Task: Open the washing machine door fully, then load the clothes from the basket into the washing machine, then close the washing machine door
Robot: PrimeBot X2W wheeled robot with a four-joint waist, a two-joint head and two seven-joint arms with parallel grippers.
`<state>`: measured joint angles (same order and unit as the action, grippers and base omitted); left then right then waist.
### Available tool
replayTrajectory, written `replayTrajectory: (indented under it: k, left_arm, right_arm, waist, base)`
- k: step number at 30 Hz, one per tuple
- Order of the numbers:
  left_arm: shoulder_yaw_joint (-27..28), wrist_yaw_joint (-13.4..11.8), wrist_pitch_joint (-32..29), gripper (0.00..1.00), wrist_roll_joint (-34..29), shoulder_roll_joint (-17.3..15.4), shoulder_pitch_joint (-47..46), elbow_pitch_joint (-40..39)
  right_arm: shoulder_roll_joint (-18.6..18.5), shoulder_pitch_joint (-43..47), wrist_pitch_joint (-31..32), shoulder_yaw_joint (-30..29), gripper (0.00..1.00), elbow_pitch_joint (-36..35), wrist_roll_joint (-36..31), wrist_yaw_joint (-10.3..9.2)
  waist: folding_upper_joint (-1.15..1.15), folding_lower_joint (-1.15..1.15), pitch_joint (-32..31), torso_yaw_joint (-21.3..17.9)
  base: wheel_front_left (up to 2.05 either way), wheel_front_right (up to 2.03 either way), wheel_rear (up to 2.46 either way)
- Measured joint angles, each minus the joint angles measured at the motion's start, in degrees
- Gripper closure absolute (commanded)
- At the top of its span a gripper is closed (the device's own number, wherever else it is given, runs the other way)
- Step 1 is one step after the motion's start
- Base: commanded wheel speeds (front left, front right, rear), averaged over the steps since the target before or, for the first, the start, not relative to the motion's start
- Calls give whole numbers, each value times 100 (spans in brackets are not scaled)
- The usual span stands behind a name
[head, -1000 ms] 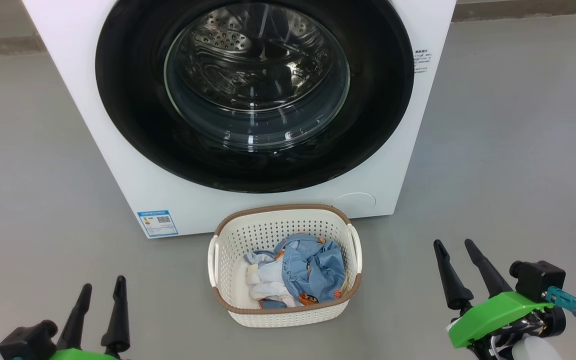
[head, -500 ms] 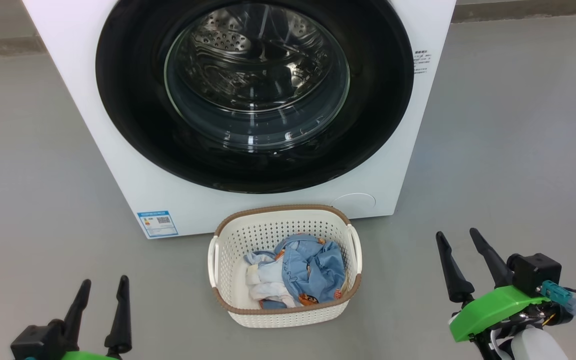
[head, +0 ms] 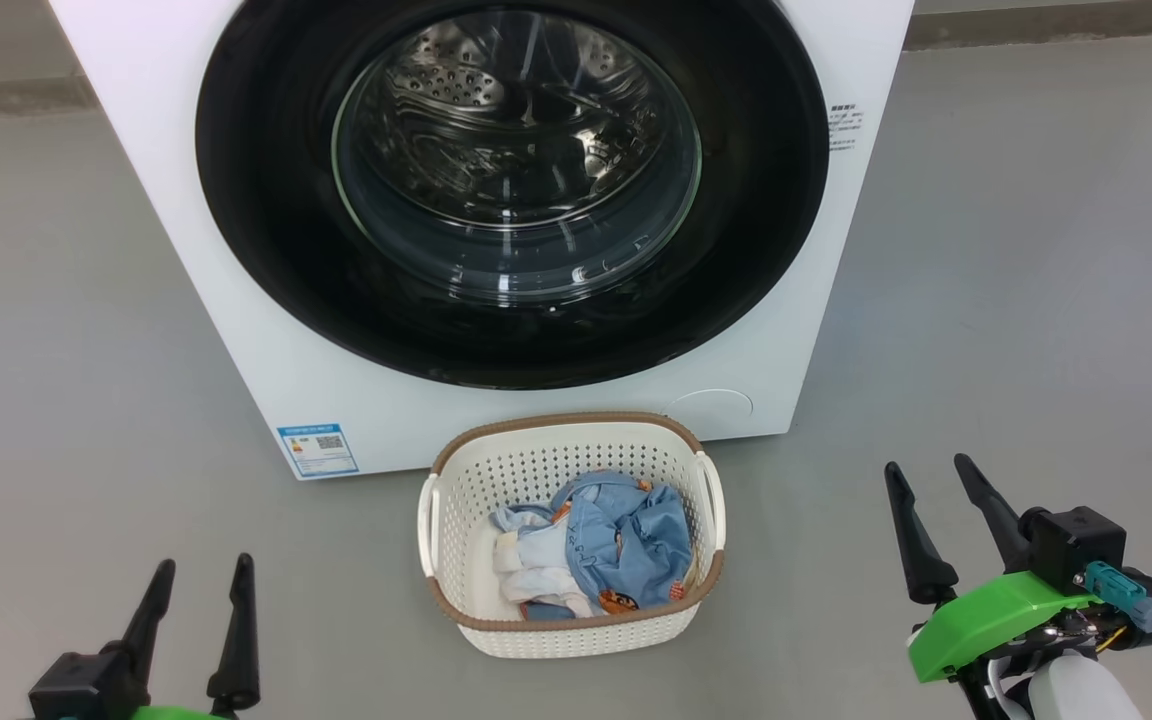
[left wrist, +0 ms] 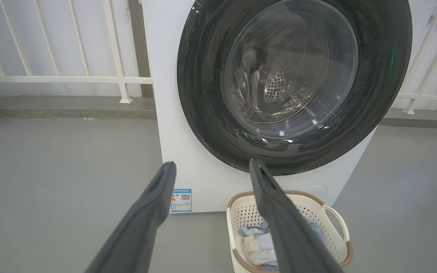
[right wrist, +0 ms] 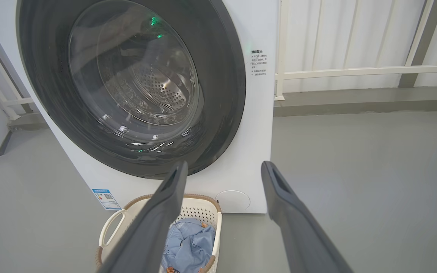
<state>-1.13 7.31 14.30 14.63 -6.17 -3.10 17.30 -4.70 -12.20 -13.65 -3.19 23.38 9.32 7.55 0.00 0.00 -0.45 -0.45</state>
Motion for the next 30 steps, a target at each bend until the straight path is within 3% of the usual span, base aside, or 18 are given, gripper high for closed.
replayTrajectory:
  k: [30]
  left_arm:
    - [207,-1,0,0,-96,124,-17,87]
  right_arm:
    - [162,2,19,-288,0,-9,-229,0]
  waist:
    - [0,0,-11,13]
  base:
    - [0,0,0]
